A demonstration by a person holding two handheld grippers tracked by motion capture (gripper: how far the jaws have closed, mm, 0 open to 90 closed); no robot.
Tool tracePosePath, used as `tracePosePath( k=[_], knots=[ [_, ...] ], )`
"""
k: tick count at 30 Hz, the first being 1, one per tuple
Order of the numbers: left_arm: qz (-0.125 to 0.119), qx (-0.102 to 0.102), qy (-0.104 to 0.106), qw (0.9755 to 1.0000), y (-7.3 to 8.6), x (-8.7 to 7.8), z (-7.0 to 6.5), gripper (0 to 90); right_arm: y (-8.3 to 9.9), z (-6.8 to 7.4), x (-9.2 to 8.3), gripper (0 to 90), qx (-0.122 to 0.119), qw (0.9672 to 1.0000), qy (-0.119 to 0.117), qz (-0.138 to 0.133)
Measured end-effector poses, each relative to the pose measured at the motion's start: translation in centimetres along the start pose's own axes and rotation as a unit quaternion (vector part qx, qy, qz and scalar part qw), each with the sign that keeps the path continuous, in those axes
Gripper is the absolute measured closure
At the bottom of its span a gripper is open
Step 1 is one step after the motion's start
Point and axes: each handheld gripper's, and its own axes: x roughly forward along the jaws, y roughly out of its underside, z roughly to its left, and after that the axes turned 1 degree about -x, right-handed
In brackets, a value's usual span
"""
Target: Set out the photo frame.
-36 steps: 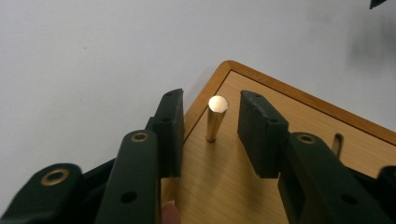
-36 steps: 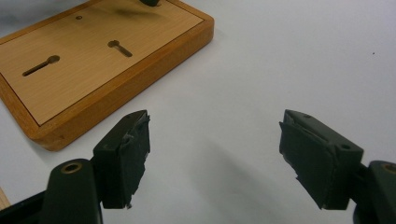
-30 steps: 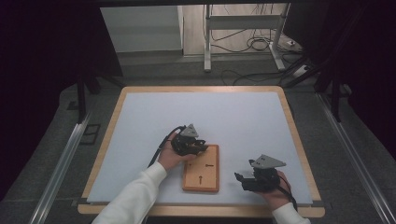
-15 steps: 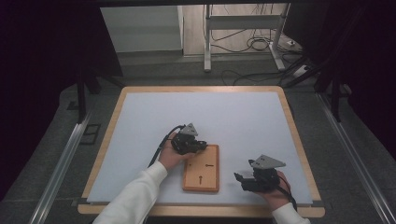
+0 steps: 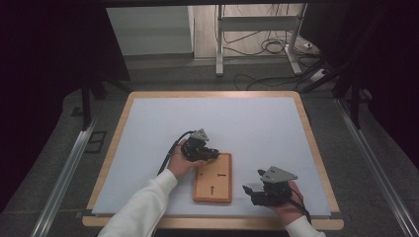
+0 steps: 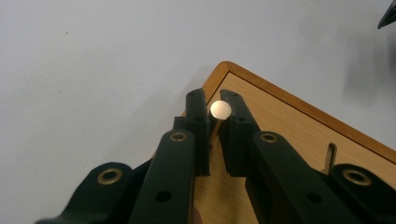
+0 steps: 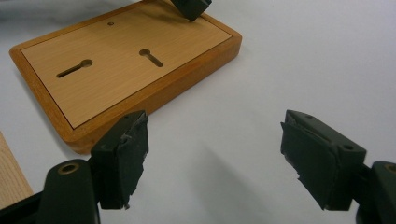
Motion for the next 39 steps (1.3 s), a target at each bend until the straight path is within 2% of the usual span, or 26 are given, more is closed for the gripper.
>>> tracePosePath(
  k=[5, 7, 9, 10, 16, 20, 22, 25, 33, 37, 38, 39],
  knots=[
    [0.001, -0.018, 0.012, 0.9998, 0.0, 0.0, 0.3, 82.3, -0.2, 0.8, 0.2, 21.2, -0.022, 0.9998, -0.001, 0.003],
    [0.009, -0.013, 0.012, 0.9998, -0.1, -0.1, 0.4, 82.3, -0.4, 1.3, 0.3, 19.6, -0.033, 0.9994, 0.000, 0.003],
    [0.007, -0.020, 0.015, 0.9997, -0.2, -0.1, 0.5, 82.2, -0.4, 1.5, 0.3, 18.8, -0.041, 0.9991, 0.000, 0.006],
    [0.005, -0.024, 0.019, 0.9995, -0.2, 0.0, 0.6, 82.1, -0.6, 2.1, 0.4, 17.4, -0.056, 0.9984, 0.001, 0.010],
    [0.009, -0.038, 0.030, 0.9988, -0.3, 0.0, 1.0, 82.2, -0.8, 3.2, 0.8, 13.6, -0.080, 0.9966, 0.005, 0.020],
    [0.013, -0.040, 0.035, 0.9985, -0.5, 0.0, 1.2, 82.3, -1.0, 4.0, 1.1, 10.6, -0.093, 0.9953, 0.011, 0.023],
    [0.015, -0.046, 0.041, 0.9980, -0.5, 0.0, 1.4, 81.9, -1.1, 4.8, 1.4, 9.1, -0.108, 0.9936, 0.021, 0.026],
    [0.017, -0.049, 0.043, 0.9977, -0.6, 0.0, 1.4, 81.9, -1.2, 5.0, 1.5, 9.2, -0.109, 0.9935, 0.021, 0.023],
    [0.022, -0.056, 0.046, 0.9971, -0.8, 0.0, 1.8, 82.5, -1.6, 6.1, 1.4, 9.2, -0.117, 0.9928, 0.002, 0.024],
    [0.023, -0.060, 0.046, 0.9969, -0.9, 0.1, 1.8, 82.5, -1.6, 6.8, 2.2, 9.3, -0.129, 0.9911, -0.001, 0.032],
    [0.024, -0.060, 0.048, 0.9968, -0.9, 0.1, 2.0, 82.5, -1.7, 7.3, 2.8, 9.9, -0.143, 0.9890, 0.013, 0.037],
    [0.024, -0.060, 0.048, 0.9968, -0.9, 0.1, 2.0, 82.4, -1.7, 7.3, 2.8, 9.9, -0.143, 0.9890, 0.013, 0.037]
  ],
)
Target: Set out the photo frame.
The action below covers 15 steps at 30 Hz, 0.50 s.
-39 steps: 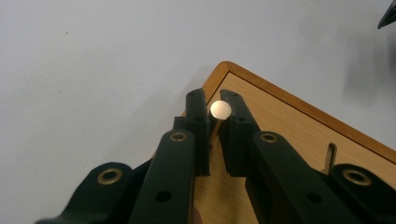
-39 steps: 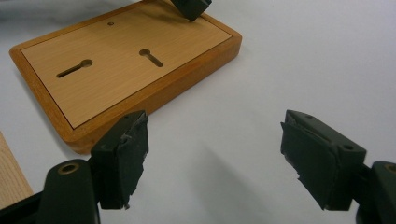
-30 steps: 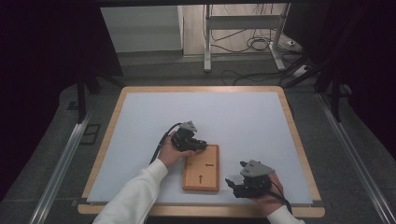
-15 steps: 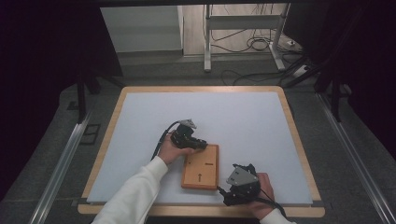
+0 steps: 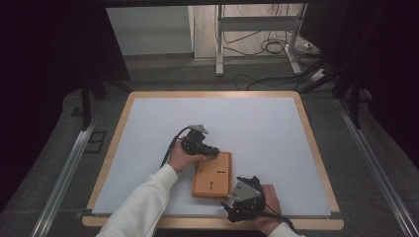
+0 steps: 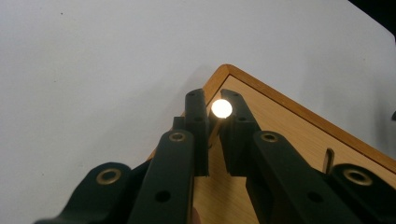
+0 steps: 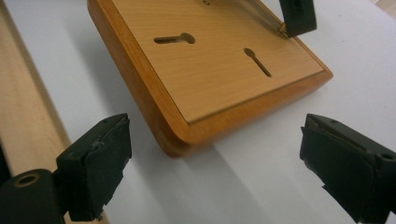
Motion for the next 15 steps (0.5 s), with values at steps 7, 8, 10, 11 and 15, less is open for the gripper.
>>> tracePosePath(
  k=[7, 8, 10, 11, 15],
  knots=[
    [-0.005, -0.009, -0.004, 0.9999, 0.0, 0.0, 0.1, 82.8, -0.7, 0.7, 1.8, 12.9, -0.028, 0.9983, 0.048, 0.018],
    [-0.007, -0.011, -0.004, 0.9999, 0.0, 0.1, 0.1, 82.9, -0.7, 0.7, 1.9, 13.9, -0.033, 0.9977, 0.058, 0.014],
    [-0.009, -0.011, -0.005, 0.9999, 0.0, 0.1, 0.2, 83.2, -0.9, 0.7, 1.8, 17.0, -0.045, 0.9969, 0.064, 0.009],
    [-0.010, -0.011, -0.007, 0.9999, 0.0, 0.1, 0.2, 83.5, -1.0, 0.8, 1.7, 18.2, -0.051, 0.9962, 0.071, 0.008],
    [-0.014, -0.011, -0.013, 0.9998, 0.0, 0.1, 0.2, 84.0, -1.6, 0.8, 1.3, 23.9, -0.072, 0.9937, 0.086, -0.005]
  ],
)
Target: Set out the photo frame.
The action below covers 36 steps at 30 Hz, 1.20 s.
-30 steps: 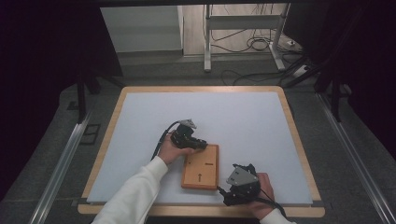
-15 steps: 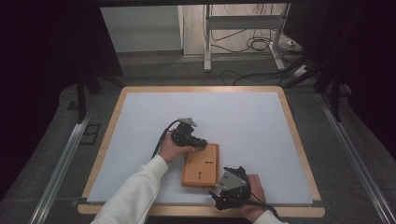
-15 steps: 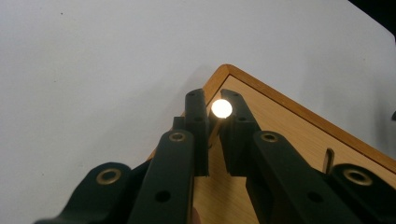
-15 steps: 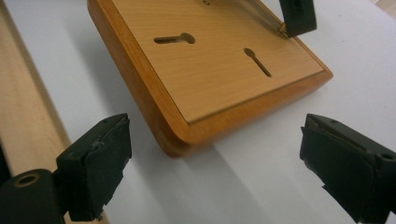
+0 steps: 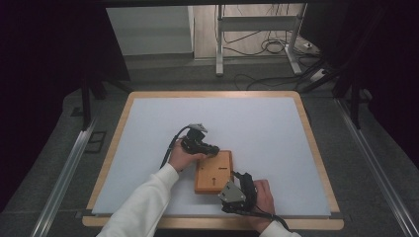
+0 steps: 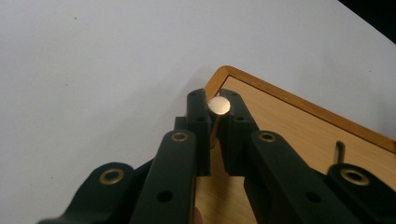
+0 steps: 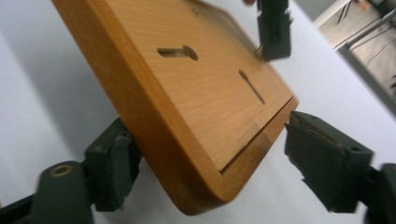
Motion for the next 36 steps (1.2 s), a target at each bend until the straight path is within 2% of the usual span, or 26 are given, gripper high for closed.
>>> tracePosePath(
  k=[3, 8, 17, 23, 25, 26, 30, 36],
  knots=[
    [-0.002, 0.002, -0.010, 1.0000, -0.1, 0.1, -0.2, 84.0, -0.6, -0.3, -0.2, 29.2, -0.009, 0.9999, 0.005, -0.009],
    [-0.004, 0.002, -0.007, 1.0000, -0.1, 0.1, 0.2, 84.0, -1.4, -0.6, 0.1, 36.9, -0.020, 0.9997, -0.004, -0.014],
    [-0.011, 0.002, -0.015, 0.9998, -0.1, 0.2, 0.3, 80.7, -2.1, -1.9, -0.4, 45.9, -0.023, 0.9994, 0.005, -0.027],
    [-0.017, -0.001, -0.017, 0.9997, -0.1, 0.0, 0.3, 77.1, -2.1, -2.5, -0.6, 47.3, -0.019, 0.9993, 0.008, -0.032],
    [-0.026, -0.001, -0.026, 0.9993, -0.1, -0.5, 0.2, 71.2, -2.1, -2.7, -0.6, 48.1, -0.014, 0.9993, 0.009, -0.034],
    [-0.034, -0.001, -0.032, 0.9989, -0.1, -0.8, 0.1, 71.2, -2.1, -2.7, -0.6, 48.1, -0.014, 0.9993, 0.009, -0.034],
    [-0.053, -0.001, -0.061, 0.9967, 0.4, -2.8, 0.1, 57.8, -2.1, -2.8, -0.7, 48.5, -0.013, 0.9993, 0.008, -0.033],
    [-0.062, 0.004, -0.092, 0.9938, 3.0, -5.6, 0.2, 49.0, -2.1, -2.9, -0.7, 48.6, -0.015, 0.9993, 0.006, -0.033]
  ],
)
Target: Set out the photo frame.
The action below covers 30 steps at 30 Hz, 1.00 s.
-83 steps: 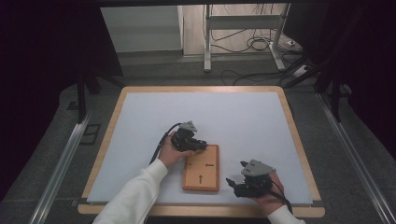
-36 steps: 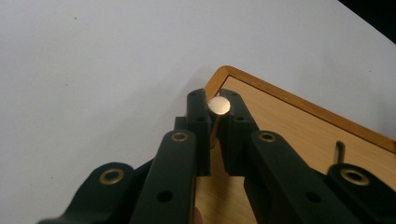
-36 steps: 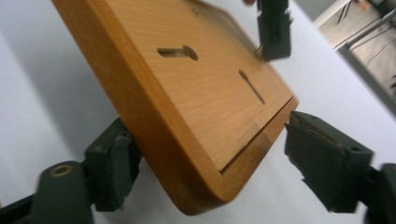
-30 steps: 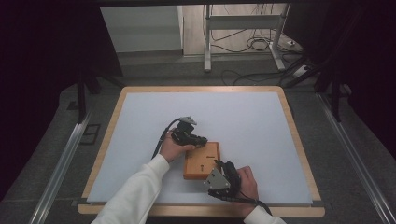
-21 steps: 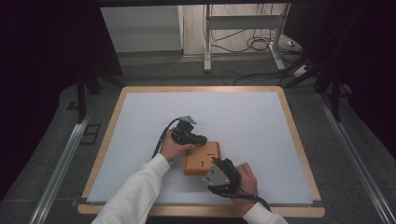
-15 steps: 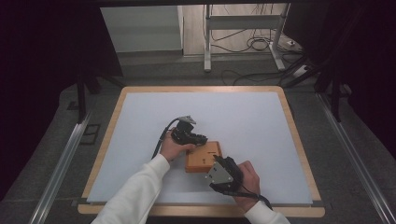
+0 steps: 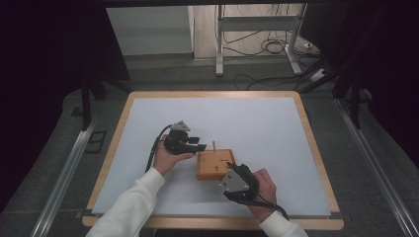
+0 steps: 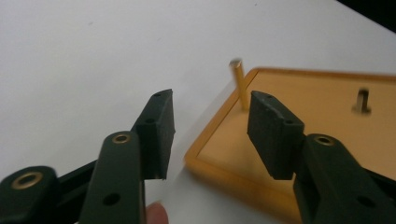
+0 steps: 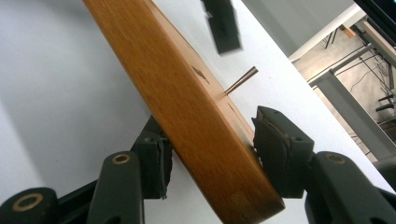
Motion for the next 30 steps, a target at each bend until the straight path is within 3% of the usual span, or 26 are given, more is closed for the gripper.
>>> tracePosePath(
  k=[6, 8, 12, 18, 30],
  knots=[
    [0.004, 0.001, -0.017, 0.9999, 2.8, -2.8, 0.6, 46.6, -0.1, -0.1, 0.0, 49.0, 0.002, 1.0000, 0.000, 0.002],
    [-0.005, -0.006, -0.019, 0.9998, 3.7, -4.2, 0.9, 46.3, -0.3, -0.3, 0.0, 49.4, 0.003, 1.0000, -0.004, 0.004],
    [-0.008, -0.012, -0.019, 0.9997, 4.6, -5.2, 1.0, 45.5, -0.6, -1.0, 0.1, 50.3, 0.003, 0.9999, -0.014, 0.008],
    [0.001, -0.009, -0.022, 0.9997, 5.6, -5.7, 0.9, 44.2, -1.1, -2.1, 0.1, 51.0, 0.011, 0.9993, -0.033, 0.014],
    [0.008, -0.004, -0.017, 0.9998, 6.0, -5.5, 0.3, 44.0, -2.4, -5.2, 0.8, 54.3, 0.028, 0.9977, -0.061, 0.010]
  ],
)
